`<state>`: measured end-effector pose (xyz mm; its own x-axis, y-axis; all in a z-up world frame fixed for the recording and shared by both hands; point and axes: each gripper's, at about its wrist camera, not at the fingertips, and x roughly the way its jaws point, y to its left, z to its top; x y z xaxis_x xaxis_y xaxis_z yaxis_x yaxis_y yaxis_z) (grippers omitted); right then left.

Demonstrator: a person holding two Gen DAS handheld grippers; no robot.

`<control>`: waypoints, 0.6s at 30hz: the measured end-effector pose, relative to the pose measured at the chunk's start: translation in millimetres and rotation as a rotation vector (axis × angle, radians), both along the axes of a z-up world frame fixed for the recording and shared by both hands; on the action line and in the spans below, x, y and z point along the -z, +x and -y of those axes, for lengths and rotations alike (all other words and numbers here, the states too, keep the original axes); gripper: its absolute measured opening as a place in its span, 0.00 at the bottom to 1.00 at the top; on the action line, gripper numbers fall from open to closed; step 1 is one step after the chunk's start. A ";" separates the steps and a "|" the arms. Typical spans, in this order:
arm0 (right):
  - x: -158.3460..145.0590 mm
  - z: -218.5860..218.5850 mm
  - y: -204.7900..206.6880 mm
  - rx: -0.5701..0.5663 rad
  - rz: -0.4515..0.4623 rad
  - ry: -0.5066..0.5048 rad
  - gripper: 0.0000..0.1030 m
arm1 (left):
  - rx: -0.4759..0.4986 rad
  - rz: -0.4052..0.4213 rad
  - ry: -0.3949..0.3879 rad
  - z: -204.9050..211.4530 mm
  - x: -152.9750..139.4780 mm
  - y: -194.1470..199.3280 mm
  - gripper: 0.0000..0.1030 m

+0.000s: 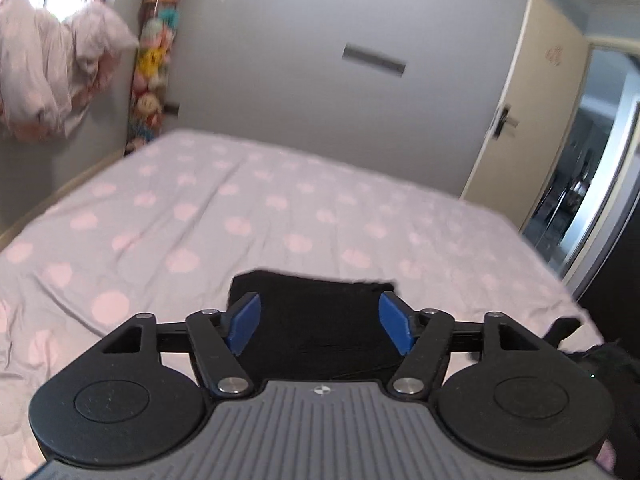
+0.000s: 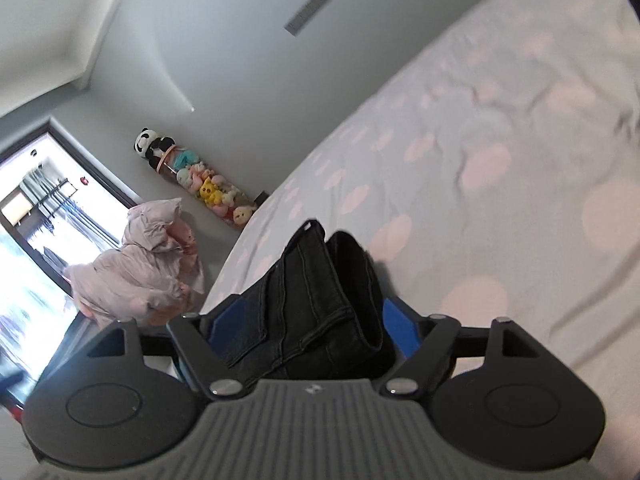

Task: Fold clothes

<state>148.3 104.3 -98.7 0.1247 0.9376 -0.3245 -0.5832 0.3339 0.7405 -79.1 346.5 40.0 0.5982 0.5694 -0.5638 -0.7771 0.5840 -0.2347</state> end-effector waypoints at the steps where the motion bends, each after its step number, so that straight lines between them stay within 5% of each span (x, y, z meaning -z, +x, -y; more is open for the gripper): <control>1: 2.0 -2.0 2.8 -0.006 -0.015 -0.006 0.78 | -0.008 -0.022 -0.025 -15.1 14.0 4.2 0.82; 8: 28.7 -45.2 18.5 -0.059 -0.099 -0.132 0.78 | -0.036 -0.026 -0.181 -95.2 126.1 6.9 0.83; 15: 41.8 -103.9 36.5 -0.168 -0.039 -0.246 0.78 | -0.023 0.122 -0.321 -138.2 203.3 2.3 0.84; 18: 54.3 -116.4 47.0 -0.195 -0.071 -0.259 0.86 | 0.007 0.202 -0.384 -151.6 227.2 -1.8 0.91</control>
